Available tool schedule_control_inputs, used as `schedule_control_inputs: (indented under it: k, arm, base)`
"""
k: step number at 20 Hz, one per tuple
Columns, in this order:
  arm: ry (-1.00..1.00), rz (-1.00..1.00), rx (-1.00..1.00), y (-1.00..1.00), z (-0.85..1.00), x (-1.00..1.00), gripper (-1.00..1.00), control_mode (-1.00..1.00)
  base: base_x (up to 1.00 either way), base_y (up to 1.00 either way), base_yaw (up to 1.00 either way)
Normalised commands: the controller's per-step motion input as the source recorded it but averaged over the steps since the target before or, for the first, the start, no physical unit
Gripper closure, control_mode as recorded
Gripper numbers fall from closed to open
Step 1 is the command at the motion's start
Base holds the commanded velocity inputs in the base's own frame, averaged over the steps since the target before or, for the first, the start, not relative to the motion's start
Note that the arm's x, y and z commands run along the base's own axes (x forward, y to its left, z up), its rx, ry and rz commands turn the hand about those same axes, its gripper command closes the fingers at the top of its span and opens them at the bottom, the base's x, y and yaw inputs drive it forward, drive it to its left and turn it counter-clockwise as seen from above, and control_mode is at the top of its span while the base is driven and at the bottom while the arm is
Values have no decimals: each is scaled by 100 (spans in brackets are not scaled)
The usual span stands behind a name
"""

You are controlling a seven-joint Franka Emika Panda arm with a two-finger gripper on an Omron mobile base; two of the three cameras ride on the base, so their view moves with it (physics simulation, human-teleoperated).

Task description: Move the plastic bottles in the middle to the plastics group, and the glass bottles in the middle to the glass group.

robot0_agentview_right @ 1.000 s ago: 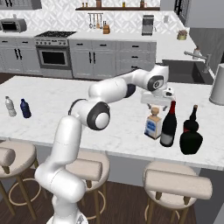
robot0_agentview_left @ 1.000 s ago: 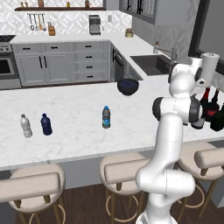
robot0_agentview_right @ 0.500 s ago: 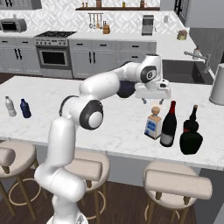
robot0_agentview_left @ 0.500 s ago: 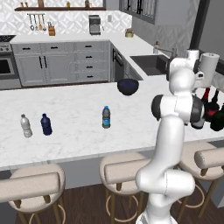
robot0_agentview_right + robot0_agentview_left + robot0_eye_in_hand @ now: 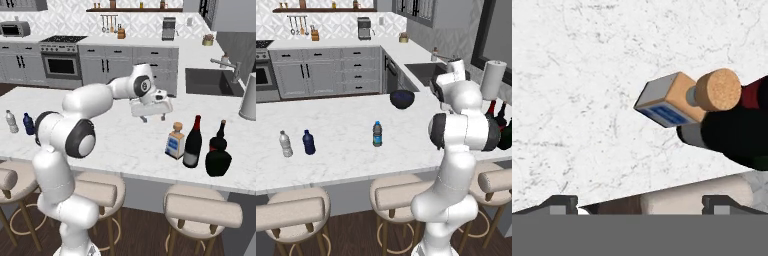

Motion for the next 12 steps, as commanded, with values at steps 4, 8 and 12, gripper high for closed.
schedule_control_inputs:
  k: [4, 8, 12]
  arm:
    - [-1, 3, -15, 99, 0, -36, -100, -100]
    - [0, 6, -12, 99, 5, -30, -100, -100]
    - [-1, 4, -13, 100, 6, -18, -100, -100]
  base:
    - [0, 0, 0]
    - [0, 0, 0]
    - [0, 0, 0]
